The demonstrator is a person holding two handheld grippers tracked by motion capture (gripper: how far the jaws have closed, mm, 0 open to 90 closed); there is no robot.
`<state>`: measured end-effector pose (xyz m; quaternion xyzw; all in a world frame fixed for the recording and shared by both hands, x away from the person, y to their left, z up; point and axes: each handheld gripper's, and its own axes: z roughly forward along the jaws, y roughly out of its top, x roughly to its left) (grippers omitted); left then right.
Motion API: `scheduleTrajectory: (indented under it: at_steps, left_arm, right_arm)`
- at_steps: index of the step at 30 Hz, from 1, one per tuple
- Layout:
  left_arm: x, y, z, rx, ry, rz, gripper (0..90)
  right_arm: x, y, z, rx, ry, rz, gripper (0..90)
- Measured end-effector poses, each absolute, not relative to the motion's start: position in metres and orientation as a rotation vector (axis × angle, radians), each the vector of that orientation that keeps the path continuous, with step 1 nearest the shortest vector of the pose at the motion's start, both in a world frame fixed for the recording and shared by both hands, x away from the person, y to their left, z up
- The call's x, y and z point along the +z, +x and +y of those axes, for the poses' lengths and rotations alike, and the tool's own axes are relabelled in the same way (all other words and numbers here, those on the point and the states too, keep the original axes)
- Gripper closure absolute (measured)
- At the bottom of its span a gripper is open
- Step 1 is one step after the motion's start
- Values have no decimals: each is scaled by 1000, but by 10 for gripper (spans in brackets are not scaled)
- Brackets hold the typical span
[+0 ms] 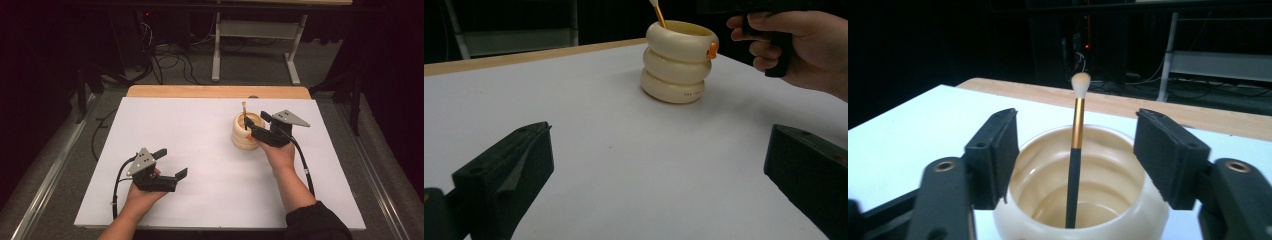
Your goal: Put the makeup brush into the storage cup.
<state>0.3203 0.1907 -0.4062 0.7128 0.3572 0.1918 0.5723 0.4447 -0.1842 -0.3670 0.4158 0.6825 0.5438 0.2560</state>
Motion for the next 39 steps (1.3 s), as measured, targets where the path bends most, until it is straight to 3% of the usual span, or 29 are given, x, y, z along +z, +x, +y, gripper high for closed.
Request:
scheduleTrajectory:
  at_steps: [28,39]
  left_arm:
    - [-406,320,191,455,1676,837,4]
    - [-406,319,189,458,1676,840,4]
  right_arm:
    - [-367,431,-179,1454,1085,1924,16]
    - [-371,418,-185,1450,1065,1947,11]
